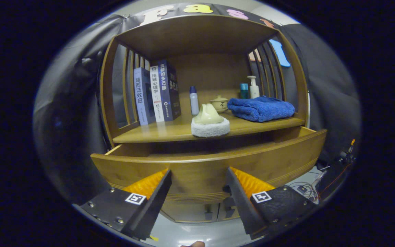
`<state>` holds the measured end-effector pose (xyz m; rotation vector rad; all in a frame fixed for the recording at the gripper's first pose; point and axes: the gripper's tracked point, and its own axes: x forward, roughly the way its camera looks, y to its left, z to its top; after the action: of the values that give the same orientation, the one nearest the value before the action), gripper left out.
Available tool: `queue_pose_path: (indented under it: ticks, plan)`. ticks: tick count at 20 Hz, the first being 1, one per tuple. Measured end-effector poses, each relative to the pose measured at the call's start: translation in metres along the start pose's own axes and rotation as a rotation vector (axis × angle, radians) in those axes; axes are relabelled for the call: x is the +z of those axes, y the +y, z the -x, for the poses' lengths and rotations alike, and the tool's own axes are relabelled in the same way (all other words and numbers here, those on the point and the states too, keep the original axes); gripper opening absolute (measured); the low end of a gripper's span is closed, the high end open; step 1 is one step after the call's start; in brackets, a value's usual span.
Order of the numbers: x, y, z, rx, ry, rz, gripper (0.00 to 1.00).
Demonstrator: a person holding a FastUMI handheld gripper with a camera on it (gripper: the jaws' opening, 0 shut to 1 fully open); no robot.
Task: Pull open the drawer, take out the items inside it, and place them on the countertop above the cabinet.
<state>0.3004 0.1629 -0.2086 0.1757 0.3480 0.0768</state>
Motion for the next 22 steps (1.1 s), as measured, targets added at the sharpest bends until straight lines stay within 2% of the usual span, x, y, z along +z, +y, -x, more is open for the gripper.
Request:
queue_pose_path:
  ticks: [11, 22]
  plan:
    - [0.004, 0.002, -0.025, 0.014, 0.022, -0.052, 0.97]
    - [0.009, 0.003, -0.048, 0.018, 0.049, -0.049, 0.97]
